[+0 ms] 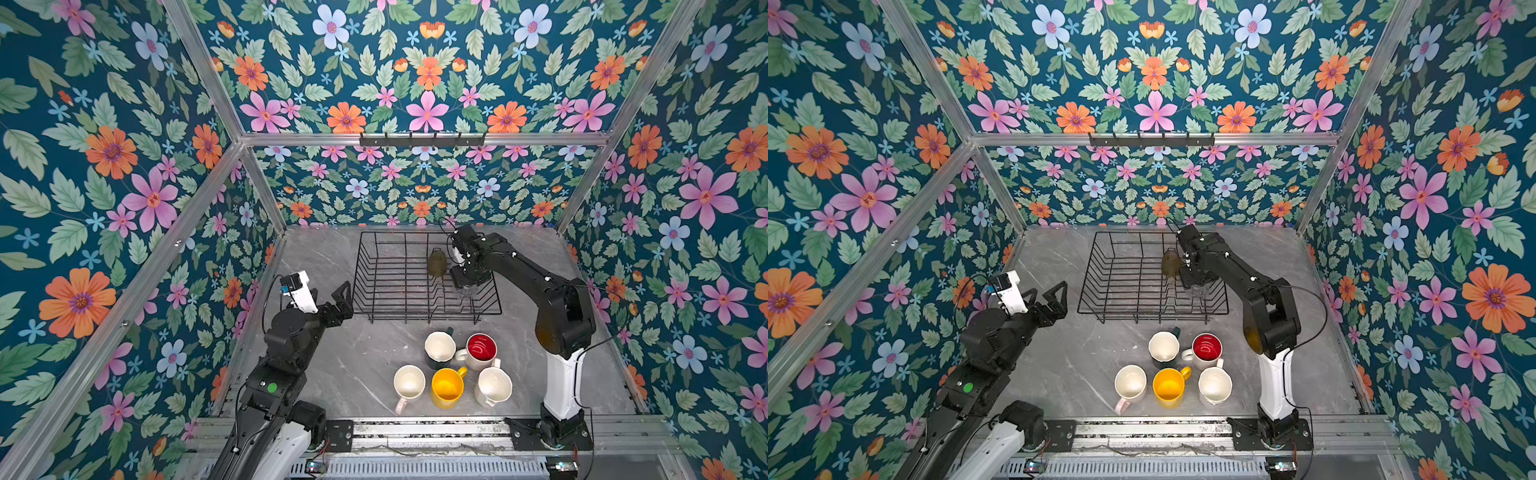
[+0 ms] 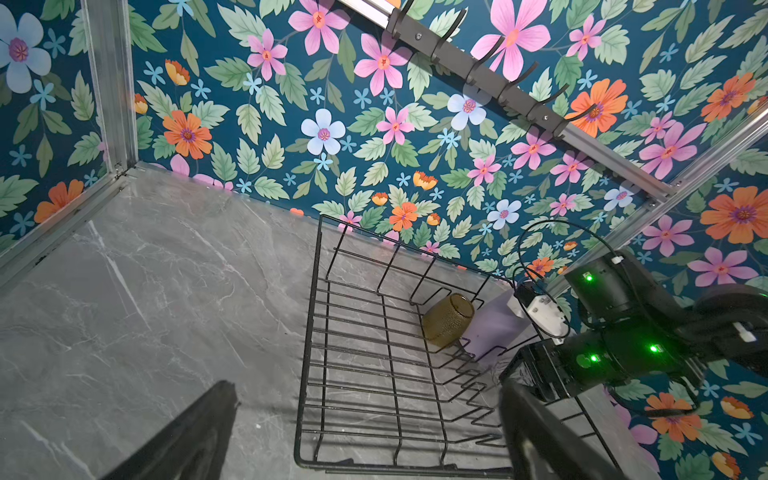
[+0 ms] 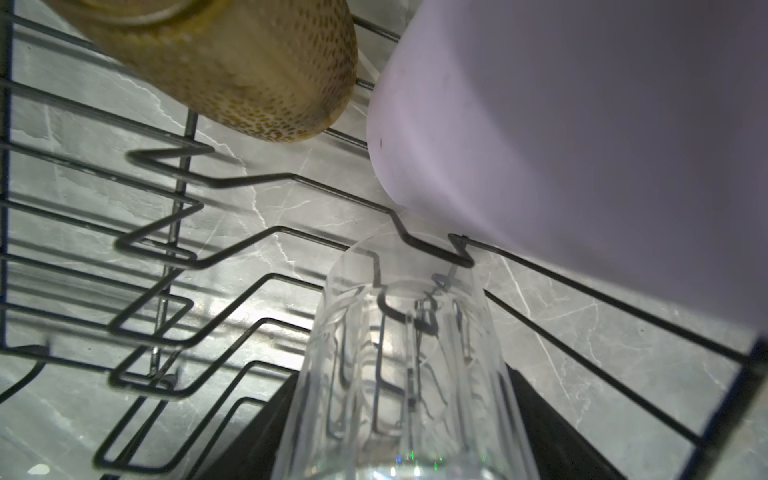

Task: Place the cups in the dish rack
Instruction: 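Set the clear tumbler upside down between tines and open the right gripper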

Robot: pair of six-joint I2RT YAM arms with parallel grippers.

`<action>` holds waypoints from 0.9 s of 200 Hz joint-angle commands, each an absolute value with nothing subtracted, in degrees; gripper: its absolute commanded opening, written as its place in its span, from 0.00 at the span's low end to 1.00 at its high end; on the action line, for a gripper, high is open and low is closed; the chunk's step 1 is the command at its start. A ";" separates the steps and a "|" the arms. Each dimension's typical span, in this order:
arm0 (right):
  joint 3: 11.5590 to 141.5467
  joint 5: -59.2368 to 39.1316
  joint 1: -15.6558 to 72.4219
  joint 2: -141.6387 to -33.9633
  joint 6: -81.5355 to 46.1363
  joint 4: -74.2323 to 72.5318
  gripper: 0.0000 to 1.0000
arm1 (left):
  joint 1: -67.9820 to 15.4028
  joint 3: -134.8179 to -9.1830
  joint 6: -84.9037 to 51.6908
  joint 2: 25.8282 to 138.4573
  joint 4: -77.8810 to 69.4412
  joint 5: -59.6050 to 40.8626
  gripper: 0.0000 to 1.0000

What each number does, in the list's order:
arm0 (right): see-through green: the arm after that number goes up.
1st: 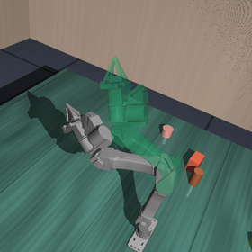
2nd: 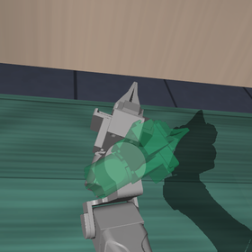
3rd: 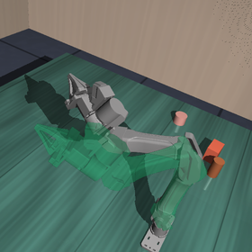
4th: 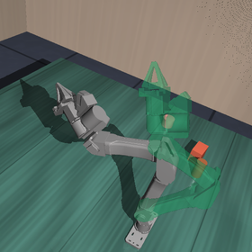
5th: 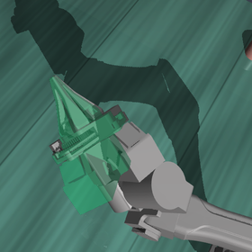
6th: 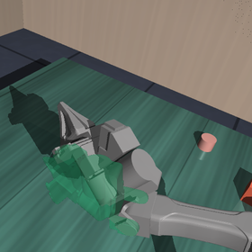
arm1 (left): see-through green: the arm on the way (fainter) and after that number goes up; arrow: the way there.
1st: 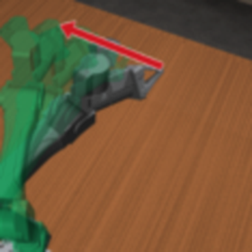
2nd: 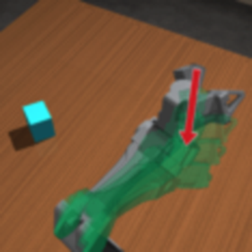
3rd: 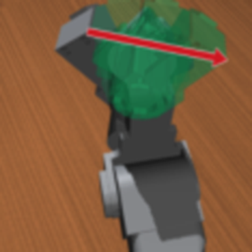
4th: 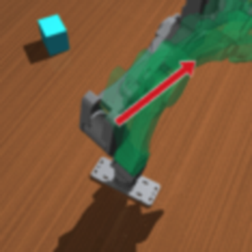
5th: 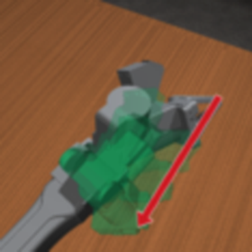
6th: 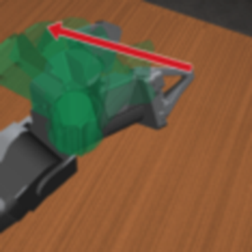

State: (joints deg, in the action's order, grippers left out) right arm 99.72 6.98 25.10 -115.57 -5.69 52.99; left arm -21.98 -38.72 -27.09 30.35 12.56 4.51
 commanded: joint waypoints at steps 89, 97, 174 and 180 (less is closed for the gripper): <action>98.53 5.19 25.06 -113.73 -6.55 53.92 0.84 | -21.95 -38.76 -26.72 29.48 13.00 5.27 1.00; 98.61 5.03 25.05 -113.49 -6.67 53.74 0.84 | -21.95 -38.75 -26.78 29.36 13.14 5.35 1.00; 96.50 5.06 25.05 -105.25 -7.82 52.85 0.85 | -21.89 -37.97 -27.07 29.45 12.66 5.43 1.00; 96.05 4.86 25.09 -104.04 -8.11 52.67 0.85 | -21.94 -37.88 -27.15 29.57 12.53 5.41 1.00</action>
